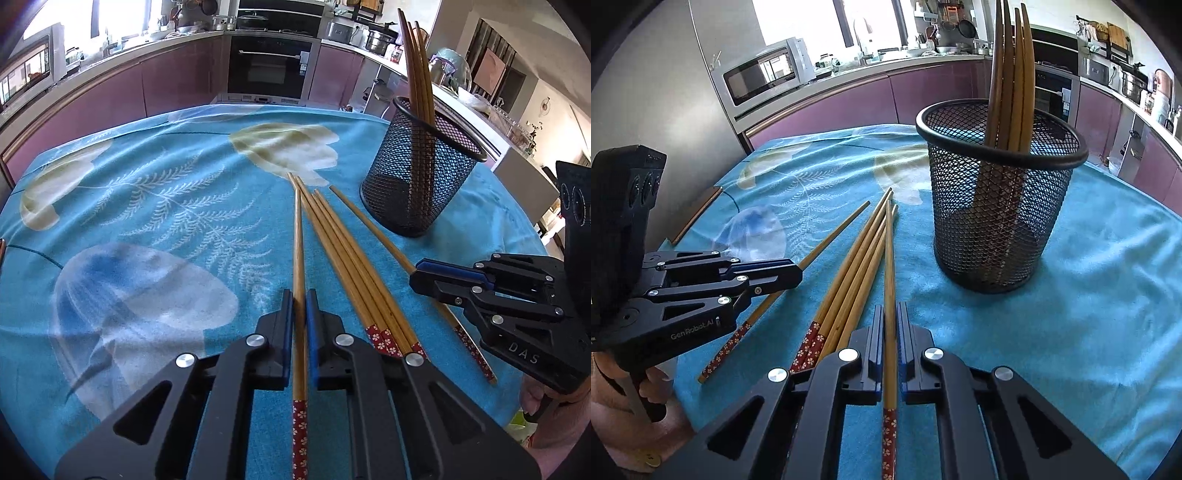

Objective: Organize utensils
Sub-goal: 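Close the right tool on one chopstick while the left tool grasps another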

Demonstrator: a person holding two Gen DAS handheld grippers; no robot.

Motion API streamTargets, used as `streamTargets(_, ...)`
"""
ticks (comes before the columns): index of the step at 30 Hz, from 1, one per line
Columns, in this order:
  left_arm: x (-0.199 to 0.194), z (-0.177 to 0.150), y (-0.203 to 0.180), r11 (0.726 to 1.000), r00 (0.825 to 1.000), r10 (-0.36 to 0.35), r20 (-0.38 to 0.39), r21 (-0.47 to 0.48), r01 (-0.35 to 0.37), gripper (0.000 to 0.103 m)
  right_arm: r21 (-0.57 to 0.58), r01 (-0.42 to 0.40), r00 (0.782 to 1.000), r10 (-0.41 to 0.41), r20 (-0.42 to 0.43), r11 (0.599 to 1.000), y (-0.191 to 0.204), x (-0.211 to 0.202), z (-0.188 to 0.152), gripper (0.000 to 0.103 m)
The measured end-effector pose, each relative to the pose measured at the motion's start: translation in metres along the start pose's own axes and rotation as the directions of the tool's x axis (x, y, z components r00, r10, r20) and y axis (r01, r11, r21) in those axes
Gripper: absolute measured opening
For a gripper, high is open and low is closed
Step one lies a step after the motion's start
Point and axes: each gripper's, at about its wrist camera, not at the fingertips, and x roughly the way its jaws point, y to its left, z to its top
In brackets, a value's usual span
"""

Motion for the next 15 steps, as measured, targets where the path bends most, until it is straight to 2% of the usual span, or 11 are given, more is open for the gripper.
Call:
streamTargets(4, -0.003, -0.004, -0.007, 0.999, 0.999, -0.036, -0.006, 0.026, 0.036, 0.008, -0.006, -0.018, 1.0, 0.018, -0.007, 1.0, 0.002, 0.001, -0.001, 0.006)
streamTargets(10, 0.005, -0.006, -0.009, 0.999, 0.999, -0.033, -0.034, 0.039, 0.034, 0.008, -0.01, -0.016, 0.999, 0.015, -0.028, 1.0, 0.003, 0.006, -0.001, 0.006)
streamTargets(15, 0.008, -0.003, -0.013, 0.997, 0.999, -0.033, -0.04, 0.07, 0.035, 0.015, -0.013, -0.009, 0.999, 0.008, -0.043, 1.0, 0.004, 0.011, 0.0, 0.007)
